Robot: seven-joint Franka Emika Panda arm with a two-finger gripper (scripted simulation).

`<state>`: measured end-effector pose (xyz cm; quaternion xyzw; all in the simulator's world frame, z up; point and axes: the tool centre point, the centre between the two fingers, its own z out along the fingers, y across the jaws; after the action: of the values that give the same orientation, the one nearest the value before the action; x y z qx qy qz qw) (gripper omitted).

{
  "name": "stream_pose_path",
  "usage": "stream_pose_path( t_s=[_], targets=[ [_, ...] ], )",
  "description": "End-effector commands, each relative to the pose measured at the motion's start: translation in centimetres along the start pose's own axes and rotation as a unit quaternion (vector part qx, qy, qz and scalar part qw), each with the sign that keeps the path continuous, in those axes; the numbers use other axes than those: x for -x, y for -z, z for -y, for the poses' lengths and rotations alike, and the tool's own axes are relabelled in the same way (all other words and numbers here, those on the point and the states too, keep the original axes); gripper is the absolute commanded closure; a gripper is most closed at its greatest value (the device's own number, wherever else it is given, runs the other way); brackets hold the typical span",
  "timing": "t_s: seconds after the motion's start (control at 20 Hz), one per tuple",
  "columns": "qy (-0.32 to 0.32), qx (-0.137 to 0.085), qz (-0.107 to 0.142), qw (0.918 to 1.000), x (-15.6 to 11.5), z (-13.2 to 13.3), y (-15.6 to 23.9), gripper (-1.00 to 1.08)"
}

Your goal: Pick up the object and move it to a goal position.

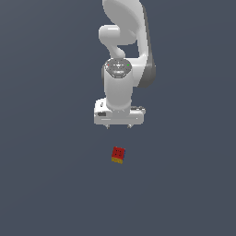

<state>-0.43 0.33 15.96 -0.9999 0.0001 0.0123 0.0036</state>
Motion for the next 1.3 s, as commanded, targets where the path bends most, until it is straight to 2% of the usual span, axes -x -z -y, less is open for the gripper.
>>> stream_pose_path(
  t_s=[0.0, 0.45, 0.75, 1.25],
  targets=[
    [0.000, 0.000, 0.000, 1.0000, 0.0, 0.0, 0.0, -0.92],
    [0.001, 0.001, -0.014, 0.9999, -1.0, 1.8, 1.3, -0.92],
    [0.006, 0.002, -0.014, 0.9999, -1.1, 1.8, 1.3, -0.92],
    [0.067, 0.005, -0.013, 0.9977, -1.8, 1.7, 0.5, -0.92]
  ],
)
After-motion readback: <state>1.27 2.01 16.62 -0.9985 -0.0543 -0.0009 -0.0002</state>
